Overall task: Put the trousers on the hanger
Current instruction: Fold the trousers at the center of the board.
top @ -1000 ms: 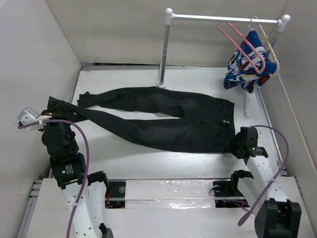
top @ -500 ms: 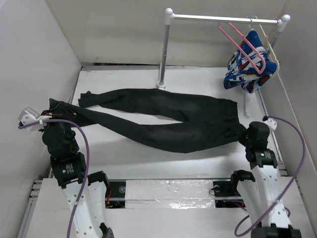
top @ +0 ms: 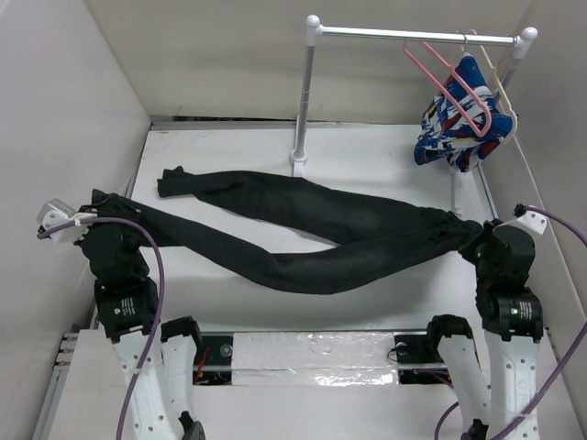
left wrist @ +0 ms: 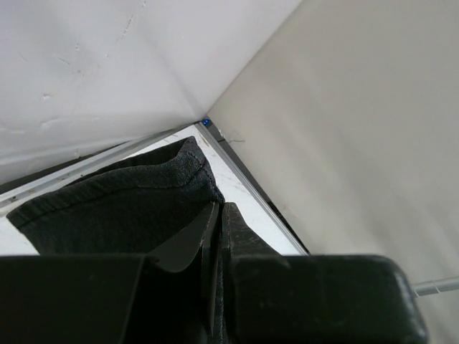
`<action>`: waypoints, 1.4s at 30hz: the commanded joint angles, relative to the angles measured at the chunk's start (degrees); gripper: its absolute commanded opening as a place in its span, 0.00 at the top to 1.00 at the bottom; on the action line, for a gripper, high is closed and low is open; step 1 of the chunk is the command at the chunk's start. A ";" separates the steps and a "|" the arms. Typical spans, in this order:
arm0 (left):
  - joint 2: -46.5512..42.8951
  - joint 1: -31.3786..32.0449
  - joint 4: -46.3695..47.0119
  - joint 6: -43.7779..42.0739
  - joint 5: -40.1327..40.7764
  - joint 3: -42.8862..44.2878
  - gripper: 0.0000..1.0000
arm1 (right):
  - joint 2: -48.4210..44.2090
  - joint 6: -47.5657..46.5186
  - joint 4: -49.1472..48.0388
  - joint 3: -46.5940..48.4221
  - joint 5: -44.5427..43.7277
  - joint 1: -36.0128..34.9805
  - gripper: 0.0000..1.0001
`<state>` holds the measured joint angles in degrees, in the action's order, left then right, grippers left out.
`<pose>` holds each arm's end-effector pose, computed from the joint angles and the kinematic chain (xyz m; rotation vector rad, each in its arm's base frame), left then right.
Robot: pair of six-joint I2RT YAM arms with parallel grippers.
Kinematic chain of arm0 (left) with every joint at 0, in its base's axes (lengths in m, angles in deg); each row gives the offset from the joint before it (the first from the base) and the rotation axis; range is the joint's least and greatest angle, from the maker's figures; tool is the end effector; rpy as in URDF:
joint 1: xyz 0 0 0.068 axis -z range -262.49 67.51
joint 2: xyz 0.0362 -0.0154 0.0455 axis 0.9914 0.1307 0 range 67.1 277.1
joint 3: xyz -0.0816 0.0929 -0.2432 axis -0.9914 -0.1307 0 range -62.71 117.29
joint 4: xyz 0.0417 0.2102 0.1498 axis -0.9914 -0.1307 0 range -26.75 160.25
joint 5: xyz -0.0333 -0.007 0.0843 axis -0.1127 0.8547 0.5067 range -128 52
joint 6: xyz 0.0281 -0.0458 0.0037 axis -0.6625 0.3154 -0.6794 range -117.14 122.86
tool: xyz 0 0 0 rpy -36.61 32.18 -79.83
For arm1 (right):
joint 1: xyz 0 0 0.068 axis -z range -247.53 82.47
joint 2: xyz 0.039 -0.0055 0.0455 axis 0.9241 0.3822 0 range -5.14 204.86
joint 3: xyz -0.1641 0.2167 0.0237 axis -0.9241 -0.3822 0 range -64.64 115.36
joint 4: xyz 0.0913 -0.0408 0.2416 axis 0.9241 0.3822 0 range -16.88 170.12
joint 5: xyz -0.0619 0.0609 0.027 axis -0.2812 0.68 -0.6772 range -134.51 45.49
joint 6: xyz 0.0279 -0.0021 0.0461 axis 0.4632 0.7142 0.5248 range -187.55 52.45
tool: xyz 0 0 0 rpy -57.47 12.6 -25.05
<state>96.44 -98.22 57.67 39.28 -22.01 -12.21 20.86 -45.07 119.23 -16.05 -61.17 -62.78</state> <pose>0.0971 0.0375 0.4035 -0.8258 1.1646 -0.0995 0.0839 -0.0172 0.3358 0.6426 1.8560 -0.0855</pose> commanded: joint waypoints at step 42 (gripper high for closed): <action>62.75 5.44 6.78 -3.55 23.21 29.99 1.00 | 51.87 2.30 -42.41 6.59 13.15 16.52 1.00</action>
<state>157.40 -92.34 62.11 38.80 -5.09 12.91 72.31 -42.23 83.41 -13.23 -45.50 -48.05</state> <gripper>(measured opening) 0.010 0.033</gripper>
